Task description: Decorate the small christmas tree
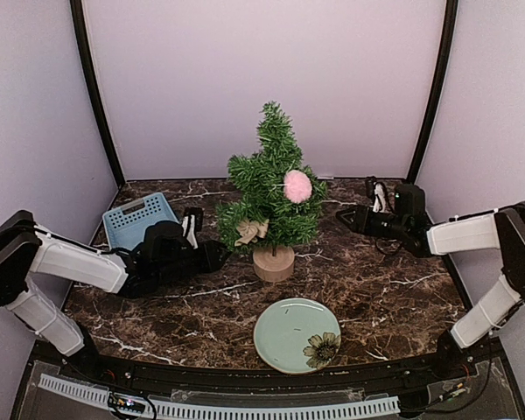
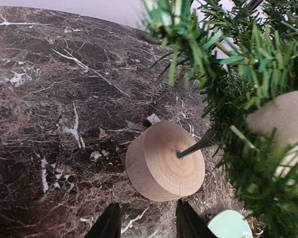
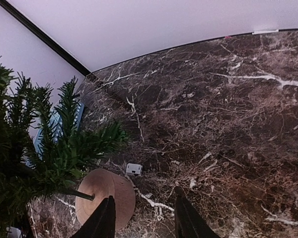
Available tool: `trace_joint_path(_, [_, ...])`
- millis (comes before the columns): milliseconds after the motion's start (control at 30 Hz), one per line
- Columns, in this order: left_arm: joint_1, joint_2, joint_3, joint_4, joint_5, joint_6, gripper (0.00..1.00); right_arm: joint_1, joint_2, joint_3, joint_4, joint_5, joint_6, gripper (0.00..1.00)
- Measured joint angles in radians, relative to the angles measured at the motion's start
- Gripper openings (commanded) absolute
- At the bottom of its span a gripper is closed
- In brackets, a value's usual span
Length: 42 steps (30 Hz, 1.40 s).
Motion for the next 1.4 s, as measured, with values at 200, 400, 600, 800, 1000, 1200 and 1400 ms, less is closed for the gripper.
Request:
trace_joint_path(200, [-0.002, 0.173, -0.003, 0.178, 0.029, -0.066, 0.37, 0.031, 0.160, 0.020, 0.125, -0.048, 0.057, 0.40])
trace_joint_path(400, [-0.004, 0.284, 0.032, 0.272, 0.085, -0.092, 0.34, 0.100, 0.293, 0.090, 0.187, -0.083, 0.087, 0.40])
trace_joint_path(600, [-0.004, 0.360, 0.088, 0.330, 0.132, -0.114, 0.32, 0.131, 0.352, 0.135, 0.227, -0.106, 0.106, 0.38])
trace_joint_path(800, [-0.005, 0.435, 0.124, 0.345, 0.159, -0.129, 0.29, 0.149, 0.407, 0.163, 0.252, -0.124, 0.122, 0.37])
trace_joint_path(1000, [-0.004, 0.487, 0.177, 0.344, 0.187, -0.127, 0.25, 0.157, 0.445, 0.165, 0.255, -0.140, 0.132, 0.36])
trace_joint_path(1200, [0.008, 0.525, 0.220, 0.343, 0.206, -0.133, 0.17, 0.156, 0.443, 0.154, 0.269, -0.144, 0.131, 0.36])
trace_joint_path(1400, [0.038, 0.571, 0.280, 0.346, 0.244, -0.143, 0.12, 0.136, 0.416, 0.097, 0.274, -0.149, 0.133, 0.37])
